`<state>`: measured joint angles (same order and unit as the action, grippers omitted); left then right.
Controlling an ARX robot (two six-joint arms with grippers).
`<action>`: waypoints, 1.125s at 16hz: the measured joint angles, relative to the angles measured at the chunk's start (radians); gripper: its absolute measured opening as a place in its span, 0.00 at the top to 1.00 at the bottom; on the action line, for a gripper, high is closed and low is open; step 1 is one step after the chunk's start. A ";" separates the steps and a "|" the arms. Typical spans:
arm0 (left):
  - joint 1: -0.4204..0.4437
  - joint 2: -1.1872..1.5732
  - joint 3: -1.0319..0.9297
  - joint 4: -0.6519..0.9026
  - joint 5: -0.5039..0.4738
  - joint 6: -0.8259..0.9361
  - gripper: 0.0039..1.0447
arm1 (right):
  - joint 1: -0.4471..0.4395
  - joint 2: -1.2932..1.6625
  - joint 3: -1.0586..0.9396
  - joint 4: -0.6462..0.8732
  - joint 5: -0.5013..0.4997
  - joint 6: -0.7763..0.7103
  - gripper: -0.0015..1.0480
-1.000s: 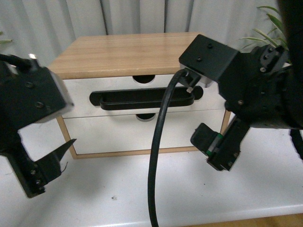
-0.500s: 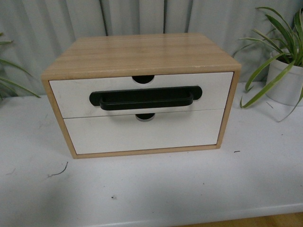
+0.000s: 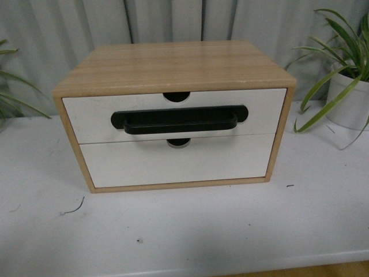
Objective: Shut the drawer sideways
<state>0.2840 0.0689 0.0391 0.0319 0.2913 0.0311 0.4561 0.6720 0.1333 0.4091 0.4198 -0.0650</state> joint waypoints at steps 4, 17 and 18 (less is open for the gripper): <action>-0.117 -0.052 -0.027 -0.012 -0.121 -0.024 0.72 | -0.156 -0.181 -0.076 0.024 -0.116 0.046 0.59; -0.284 -0.059 -0.027 -0.035 -0.292 -0.027 0.99 | -0.456 -0.476 -0.122 -0.214 -0.420 0.052 0.98; -0.284 -0.059 -0.027 -0.035 -0.292 -0.027 0.99 | -0.456 -0.513 -0.121 -0.258 -0.419 0.052 0.98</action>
<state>0.0002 0.0097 0.0120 -0.0032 -0.0006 0.0040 -0.0002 0.1593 0.0120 0.1509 0.0006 -0.0128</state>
